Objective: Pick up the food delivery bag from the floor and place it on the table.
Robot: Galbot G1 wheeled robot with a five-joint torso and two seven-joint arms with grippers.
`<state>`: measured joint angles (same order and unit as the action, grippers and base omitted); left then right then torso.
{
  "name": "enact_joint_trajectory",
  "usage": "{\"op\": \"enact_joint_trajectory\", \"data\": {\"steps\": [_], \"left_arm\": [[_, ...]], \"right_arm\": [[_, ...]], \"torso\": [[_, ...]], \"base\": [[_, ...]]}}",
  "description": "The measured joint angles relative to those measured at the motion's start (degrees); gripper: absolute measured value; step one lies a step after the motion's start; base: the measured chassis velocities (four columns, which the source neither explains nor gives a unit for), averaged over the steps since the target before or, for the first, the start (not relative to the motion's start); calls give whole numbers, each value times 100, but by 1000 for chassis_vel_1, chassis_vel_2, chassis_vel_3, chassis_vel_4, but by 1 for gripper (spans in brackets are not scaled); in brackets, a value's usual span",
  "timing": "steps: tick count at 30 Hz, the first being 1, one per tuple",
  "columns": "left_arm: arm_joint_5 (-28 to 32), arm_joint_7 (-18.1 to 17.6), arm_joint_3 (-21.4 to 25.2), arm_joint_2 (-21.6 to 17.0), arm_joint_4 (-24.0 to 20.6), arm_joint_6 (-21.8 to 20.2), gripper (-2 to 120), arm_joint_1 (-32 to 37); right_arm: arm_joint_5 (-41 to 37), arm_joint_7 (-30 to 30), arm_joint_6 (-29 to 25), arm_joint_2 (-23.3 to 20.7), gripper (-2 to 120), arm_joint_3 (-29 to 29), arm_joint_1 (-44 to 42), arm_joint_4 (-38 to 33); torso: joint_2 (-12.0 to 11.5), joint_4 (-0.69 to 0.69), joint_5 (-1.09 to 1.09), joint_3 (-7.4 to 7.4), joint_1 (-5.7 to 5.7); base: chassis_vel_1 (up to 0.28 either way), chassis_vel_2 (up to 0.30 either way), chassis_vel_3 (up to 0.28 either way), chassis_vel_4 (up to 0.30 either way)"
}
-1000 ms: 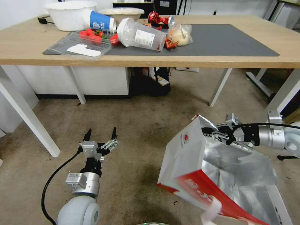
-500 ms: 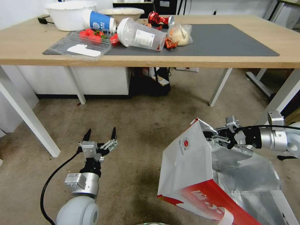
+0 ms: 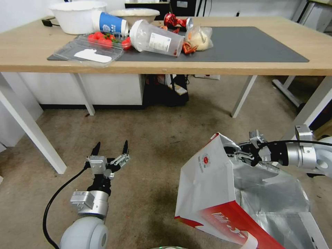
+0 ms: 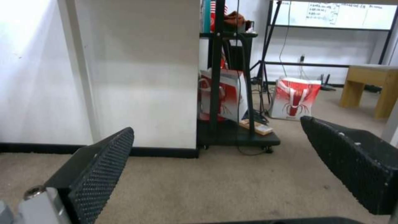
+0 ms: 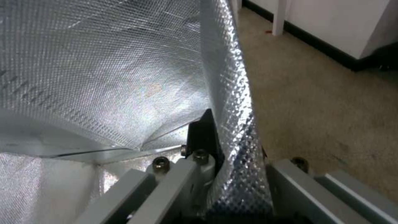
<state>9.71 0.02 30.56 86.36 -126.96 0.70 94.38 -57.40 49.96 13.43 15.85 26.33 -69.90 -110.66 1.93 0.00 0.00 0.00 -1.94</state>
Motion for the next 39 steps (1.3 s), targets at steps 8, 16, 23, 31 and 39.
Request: {"op": "enact_joint_trajectory", "data": {"steps": [8, 16, 23, 31, 39], "left_arm": [[3, 82, 40, 4, 20, 40, 100, -3], [16, 93, 44, 5, 39, 37, 100, -23], [19, 105, 52, -2, 47, 34, 99, -35], [20, 106, 50, 1, 48, 30, 99, -36], [23, 129, 71, 3, 45, 35, 99, -30]], "right_arm": [[51, 35, -7, 37, 0, 0, -12, 19], [92, 66, -10, 58, 0, -3, -13, 46], [112, 87, -11, 68, 0, -5, -13, 57], [131, 112, -12, 76, 0, -5, -27, 59], [159, 129, -18, 86, 0, -4, -53, 58]], "torso": [[69, 0, 0, -57, -7], [239, 0, 0, -228, -8], [406, 0, 0, -381, -23], [600, 0, 0, -545, -54], [815, 0, 0, -721, -92]], "base": [[0, 0, 0, 0], [0, 0, 0, 0], [0, 0, 0, 0], [0, 0, 0, 0], [0, 0, 0, 0]]}}
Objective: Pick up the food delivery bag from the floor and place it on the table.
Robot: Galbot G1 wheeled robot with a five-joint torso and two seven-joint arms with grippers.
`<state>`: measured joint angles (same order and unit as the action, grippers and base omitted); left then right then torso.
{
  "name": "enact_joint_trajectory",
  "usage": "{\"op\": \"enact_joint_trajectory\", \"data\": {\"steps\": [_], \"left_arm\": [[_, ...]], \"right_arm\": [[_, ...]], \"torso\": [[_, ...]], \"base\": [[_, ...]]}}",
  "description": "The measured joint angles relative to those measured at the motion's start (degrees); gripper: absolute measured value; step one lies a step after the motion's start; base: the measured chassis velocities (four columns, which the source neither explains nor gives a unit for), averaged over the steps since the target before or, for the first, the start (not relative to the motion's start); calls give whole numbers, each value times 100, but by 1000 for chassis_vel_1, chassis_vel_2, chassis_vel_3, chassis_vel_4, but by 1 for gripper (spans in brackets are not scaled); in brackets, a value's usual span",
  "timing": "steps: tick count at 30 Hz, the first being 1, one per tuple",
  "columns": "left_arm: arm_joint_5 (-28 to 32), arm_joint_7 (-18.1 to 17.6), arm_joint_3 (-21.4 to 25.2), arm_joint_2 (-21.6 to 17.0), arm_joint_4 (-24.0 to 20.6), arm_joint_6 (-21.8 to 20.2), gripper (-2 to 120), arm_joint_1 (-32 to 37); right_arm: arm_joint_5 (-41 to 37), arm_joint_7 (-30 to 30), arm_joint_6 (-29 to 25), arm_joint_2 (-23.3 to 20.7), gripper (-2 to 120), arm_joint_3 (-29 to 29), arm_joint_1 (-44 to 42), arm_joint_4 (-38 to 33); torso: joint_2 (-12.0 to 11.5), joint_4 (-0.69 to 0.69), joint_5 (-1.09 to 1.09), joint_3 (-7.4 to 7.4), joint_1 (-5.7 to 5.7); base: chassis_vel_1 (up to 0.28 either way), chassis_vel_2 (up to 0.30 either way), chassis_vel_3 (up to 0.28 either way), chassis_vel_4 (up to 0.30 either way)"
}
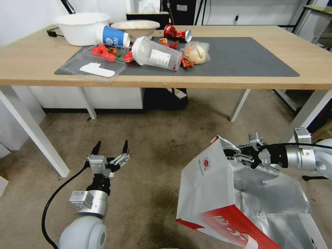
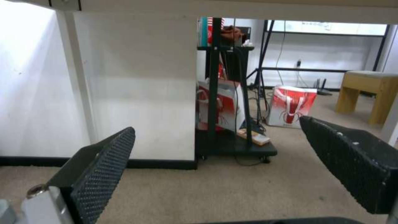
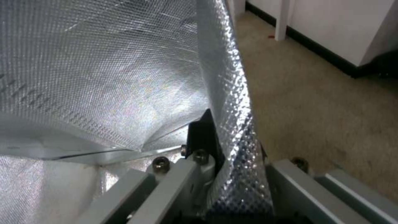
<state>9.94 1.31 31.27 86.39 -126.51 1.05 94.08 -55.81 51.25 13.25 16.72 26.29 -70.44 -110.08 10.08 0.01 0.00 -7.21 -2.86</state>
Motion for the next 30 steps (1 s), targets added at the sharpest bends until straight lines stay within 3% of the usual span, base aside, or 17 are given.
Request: {"op": "enact_joint_trajectory", "data": {"steps": [30], "left_arm": [[14, 1, -3, -13, -26, -6, 98, 8]], "right_arm": [[19, 58, -7, 4, 0, 26, -36, 5]], "torso": [[667, 0, 0, -492, -176]], "base": [[0, 0, 0, 0]]}}
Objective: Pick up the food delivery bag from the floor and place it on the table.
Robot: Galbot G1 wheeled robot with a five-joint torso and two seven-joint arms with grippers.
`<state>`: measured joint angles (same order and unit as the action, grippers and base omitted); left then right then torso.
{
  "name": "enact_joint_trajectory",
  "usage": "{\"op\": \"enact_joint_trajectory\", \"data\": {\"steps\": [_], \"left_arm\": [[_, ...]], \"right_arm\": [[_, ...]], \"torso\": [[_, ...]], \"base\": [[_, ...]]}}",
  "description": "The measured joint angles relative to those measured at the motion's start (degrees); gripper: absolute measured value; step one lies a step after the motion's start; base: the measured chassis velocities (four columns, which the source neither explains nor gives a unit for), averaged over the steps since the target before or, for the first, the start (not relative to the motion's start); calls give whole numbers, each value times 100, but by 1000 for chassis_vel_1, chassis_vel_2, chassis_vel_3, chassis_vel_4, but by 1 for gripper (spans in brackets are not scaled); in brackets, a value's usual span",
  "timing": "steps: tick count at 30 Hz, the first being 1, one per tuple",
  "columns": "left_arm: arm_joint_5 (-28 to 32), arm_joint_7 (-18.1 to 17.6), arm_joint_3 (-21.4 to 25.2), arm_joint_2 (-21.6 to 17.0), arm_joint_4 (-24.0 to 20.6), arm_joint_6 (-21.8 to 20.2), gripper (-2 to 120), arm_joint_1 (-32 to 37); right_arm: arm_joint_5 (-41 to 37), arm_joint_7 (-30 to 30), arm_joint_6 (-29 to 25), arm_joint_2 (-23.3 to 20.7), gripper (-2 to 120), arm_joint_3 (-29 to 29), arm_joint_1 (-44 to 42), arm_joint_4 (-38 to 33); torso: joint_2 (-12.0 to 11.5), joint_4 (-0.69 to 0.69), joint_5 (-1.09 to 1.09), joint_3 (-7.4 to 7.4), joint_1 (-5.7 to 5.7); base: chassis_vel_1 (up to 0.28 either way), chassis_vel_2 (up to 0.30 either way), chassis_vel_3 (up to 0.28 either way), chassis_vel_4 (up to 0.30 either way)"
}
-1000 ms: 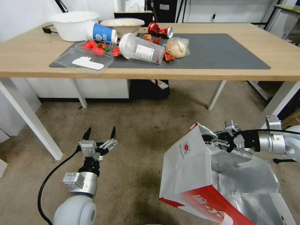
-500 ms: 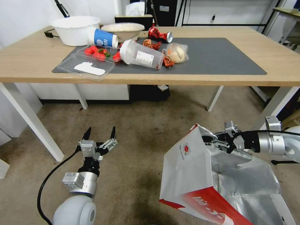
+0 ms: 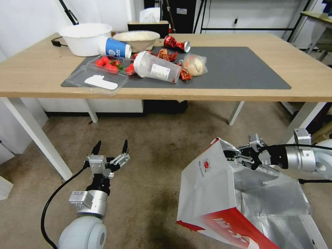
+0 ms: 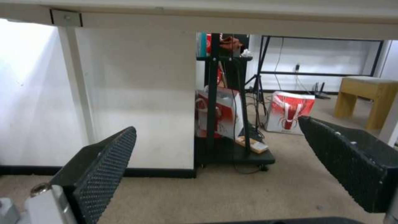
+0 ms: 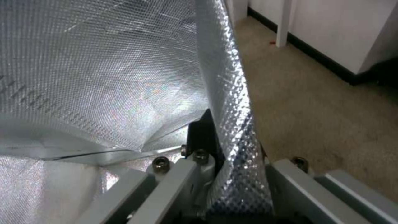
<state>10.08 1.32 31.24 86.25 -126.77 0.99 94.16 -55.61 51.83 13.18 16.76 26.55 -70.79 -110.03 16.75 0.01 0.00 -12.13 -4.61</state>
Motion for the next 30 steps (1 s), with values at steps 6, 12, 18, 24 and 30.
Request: {"op": "enact_joint_trajectory", "data": {"steps": [6, 12, 18, 24, 30], "left_arm": [[3, -6, 0, 3, -1, -4, 98, 2], [7, -8, 2, 3, -1, -6, 98, 3], [11, -12, 3, 1, -1, -10, 98, 0], [13, -14, 1, -1, -1, -13, 98, -5], [22, -20, 2, -8, 0, -22, 98, -12]], "right_arm": [[-6, 26, 7, -6, 0, 3, 0, 9], [-17, 40, 10, -12, 0, 3, 5, 21], [-17, 51, 10, -6, 0, 3, 4, 26], [-17, 60, 11, -7, 0, 3, 5, 35], [-20, 77, 15, -8, 0, 3, 14, 47]], "torso": [[151, 0, 0, -113, -38], [273, 0, 0, -201, -74], [432, 0, 0, -307, -126], [546, 0, 0, -383, -165], [700, 0, 0, -482, -217]], "base": [[0, 0, 0, 0], [0, 0, 0, 0], [0, 0, 0, 0], [0, 0, 0, 0], [0, 0, 0, 0]]}}
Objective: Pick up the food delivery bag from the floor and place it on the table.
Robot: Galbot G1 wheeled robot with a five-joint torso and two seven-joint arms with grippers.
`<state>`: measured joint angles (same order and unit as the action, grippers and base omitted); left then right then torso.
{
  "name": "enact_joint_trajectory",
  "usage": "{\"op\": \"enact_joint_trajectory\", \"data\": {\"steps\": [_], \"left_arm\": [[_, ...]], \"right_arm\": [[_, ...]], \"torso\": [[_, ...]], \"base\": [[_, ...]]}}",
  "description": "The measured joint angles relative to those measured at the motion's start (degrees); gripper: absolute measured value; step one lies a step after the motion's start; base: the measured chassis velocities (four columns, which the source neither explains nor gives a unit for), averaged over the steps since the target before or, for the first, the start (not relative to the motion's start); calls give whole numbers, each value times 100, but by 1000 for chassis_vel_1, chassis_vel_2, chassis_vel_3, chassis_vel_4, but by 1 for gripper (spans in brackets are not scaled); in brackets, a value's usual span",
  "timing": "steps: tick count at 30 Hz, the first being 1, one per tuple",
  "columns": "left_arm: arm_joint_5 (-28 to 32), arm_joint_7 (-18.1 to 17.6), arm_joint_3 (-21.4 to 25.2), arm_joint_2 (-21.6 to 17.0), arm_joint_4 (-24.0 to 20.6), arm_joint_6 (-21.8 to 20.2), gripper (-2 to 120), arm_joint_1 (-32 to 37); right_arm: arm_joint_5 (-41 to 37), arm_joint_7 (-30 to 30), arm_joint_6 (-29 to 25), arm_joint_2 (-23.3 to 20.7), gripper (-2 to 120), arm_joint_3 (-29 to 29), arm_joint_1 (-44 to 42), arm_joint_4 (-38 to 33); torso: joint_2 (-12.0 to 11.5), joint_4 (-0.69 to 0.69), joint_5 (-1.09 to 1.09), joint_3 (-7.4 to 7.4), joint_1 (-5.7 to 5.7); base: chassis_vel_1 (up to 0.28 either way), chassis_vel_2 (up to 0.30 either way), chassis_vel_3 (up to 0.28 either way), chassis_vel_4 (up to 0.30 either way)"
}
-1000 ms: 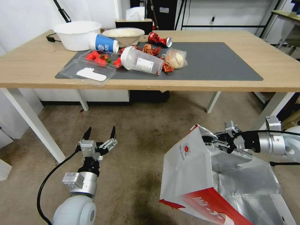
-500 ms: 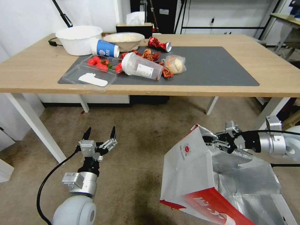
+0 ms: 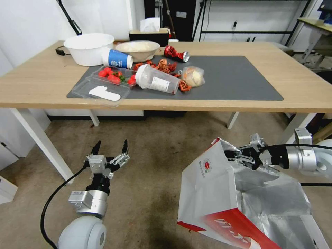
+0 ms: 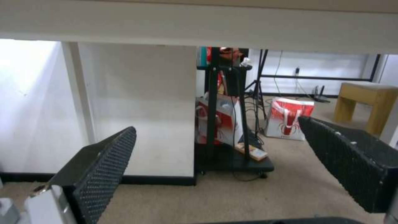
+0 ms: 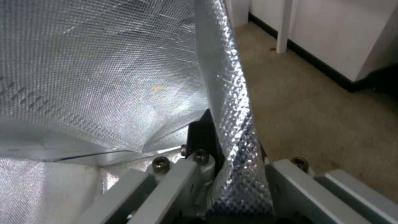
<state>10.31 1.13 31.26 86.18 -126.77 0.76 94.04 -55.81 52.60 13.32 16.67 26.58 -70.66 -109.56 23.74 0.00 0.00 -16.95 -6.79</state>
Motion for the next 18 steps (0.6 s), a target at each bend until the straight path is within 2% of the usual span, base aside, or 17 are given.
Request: {"op": "enact_joint_trajectory", "data": {"steps": [18], "left_arm": [[2, -8, -2, -4, -16, -8, 98, 16]], "right_arm": [[-16, 16, 20, 6, 0, 0, 12, 0]], "torso": [[425, 0, 0, -277, -151]], "base": [[0, 0, 0, 0]]}}
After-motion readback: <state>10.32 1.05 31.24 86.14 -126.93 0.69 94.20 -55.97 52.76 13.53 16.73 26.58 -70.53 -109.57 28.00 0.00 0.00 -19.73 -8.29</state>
